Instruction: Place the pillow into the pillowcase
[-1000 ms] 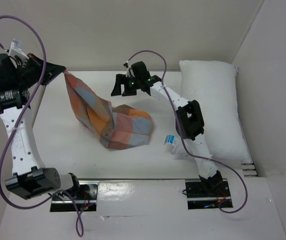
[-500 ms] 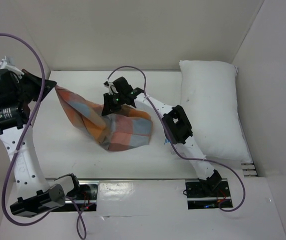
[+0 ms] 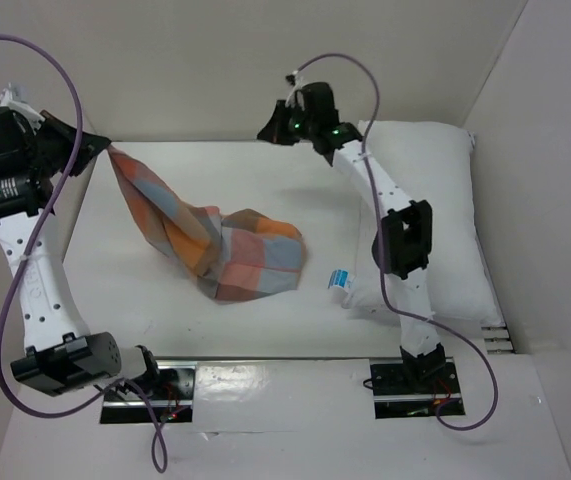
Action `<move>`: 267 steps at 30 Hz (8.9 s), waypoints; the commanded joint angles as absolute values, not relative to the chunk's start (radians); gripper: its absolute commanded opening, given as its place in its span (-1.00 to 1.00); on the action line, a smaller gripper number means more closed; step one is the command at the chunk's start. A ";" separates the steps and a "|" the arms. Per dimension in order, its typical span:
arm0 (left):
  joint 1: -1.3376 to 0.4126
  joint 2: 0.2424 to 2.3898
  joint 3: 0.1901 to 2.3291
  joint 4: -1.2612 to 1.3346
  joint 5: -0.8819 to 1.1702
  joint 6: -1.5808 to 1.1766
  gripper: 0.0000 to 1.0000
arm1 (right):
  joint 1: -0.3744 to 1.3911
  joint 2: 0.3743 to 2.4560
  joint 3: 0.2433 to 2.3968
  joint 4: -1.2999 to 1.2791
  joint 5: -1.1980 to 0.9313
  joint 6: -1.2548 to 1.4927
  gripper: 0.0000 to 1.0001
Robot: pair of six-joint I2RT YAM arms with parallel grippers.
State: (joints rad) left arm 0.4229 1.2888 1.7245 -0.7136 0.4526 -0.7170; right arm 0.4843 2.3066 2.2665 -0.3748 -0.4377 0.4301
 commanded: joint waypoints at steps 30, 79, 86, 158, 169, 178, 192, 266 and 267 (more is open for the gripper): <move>0.437 1.129 1.598 -0.718 0.293 -0.739 -1.00 | 0.680 2.596 2.324 -0.215 -0.658 0.502 -0.63; 0.297 1.599 1.428 -0.325 0.835 -0.603 0.32 | 0.129 0.761 1.015 -0.135 0.020 0.235 -1.00; 0.068 1.956 1.632 -0.538 0.499 -0.551 0.53 | 0.129 0.762 1.015 -0.183 -0.009 0.255 -1.00; -0.041 1.522 1.395 -0.526 0.350 -0.449 -0.16 | 0.296 1.471 1.270 -0.302 -0.107 0.341 0.04; -0.546 1.675 1.241 -0.380 0.333 -0.552 0.60 | 0.287 1.344 1.075 -0.449 -0.046 0.408 0.50; -0.644 1.828 1.201 -0.350 0.238 -0.517 0.39 | 0.253 1.333 1.109 -0.517 -0.037 0.399 0.72; -0.522 1.740 1.308 -0.462 0.193 -0.499 -1.00 | 0.244 1.305 1.100 -0.503 -0.156 0.365 0.70; -0.156 1.566 1.466 -0.713 0.641 -0.342 -1.00 | 0.586 1.612 1.019 0.088 -0.462 0.483 -1.00; -0.156 1.566 1.466 -0.713 0.621 -0.342 -1.00 | 0.601 1.597 1.008 0.068 -0.488 0.448 -1.00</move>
